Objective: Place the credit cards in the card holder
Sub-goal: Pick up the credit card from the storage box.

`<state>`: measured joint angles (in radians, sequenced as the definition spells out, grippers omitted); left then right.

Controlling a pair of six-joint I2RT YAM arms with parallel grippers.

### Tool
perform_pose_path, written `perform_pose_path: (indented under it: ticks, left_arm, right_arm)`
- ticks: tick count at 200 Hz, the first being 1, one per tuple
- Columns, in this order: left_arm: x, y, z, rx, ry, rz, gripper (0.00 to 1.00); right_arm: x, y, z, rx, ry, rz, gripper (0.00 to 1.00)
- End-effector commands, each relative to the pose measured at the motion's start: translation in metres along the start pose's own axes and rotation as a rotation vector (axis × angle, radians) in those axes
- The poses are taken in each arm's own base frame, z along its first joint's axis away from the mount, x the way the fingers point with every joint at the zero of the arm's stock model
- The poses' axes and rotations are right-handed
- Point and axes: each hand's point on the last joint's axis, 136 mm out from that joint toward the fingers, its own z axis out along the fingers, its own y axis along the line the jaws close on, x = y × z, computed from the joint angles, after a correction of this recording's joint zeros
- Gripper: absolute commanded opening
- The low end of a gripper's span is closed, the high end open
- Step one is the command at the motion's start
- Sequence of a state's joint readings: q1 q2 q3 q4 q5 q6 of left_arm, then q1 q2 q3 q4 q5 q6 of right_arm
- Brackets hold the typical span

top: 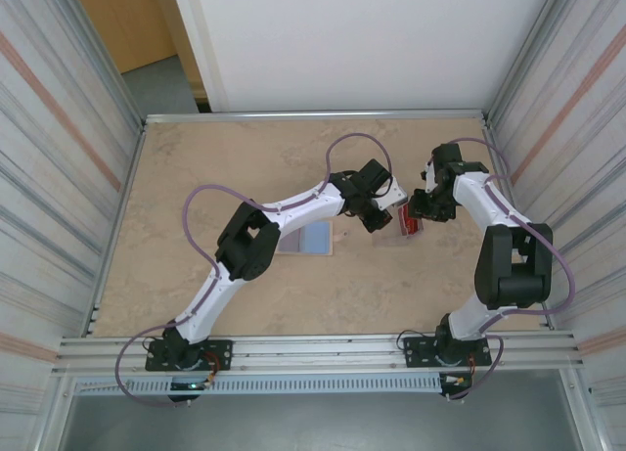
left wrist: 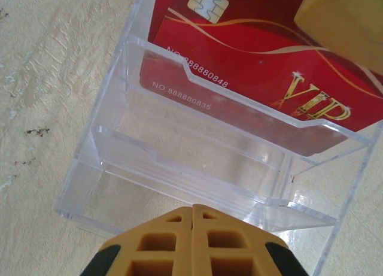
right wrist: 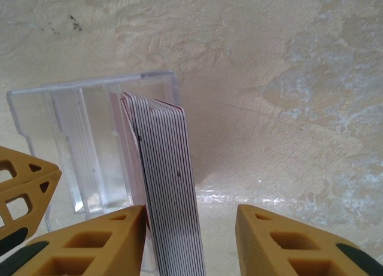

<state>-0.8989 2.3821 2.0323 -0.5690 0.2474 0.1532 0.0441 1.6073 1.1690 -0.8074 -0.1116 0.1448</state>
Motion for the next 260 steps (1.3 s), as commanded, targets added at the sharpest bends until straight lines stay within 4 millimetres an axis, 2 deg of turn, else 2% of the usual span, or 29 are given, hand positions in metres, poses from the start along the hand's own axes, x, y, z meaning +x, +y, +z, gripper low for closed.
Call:
perform_pose_path:
  ticks: [1, 60, 120, 260]
  left_arm:
    - [0.027, -0.012, 0.004, 0.03, 0.093, -0.002, 0.0]
    - [0.028, -0.012, 0.006, 0.03, 0.097, -0.003, 0.0]
    - [0.029, -0.011, 0.006, 0.029, 0.099, -0.004, 0.0]
    - [0.027, -0.008, 0.005, 0.011, 0.097, 0.013, 0.0]
  right_arm:
    - [-0.002, -0.005, -0.013, 0.016, -0.018, -0.008, 0.39]
    - [-0.003, -0.004, -0.017, 0.02, -0.028, -0.015, 0.31]
    - [-0.003, -0.004, -0.021, 0.024, -0.041, -0.016, 0.26]
    - [0.0, 0.007, -0.02, -0.021, -0.027, -0.031, 0.0]
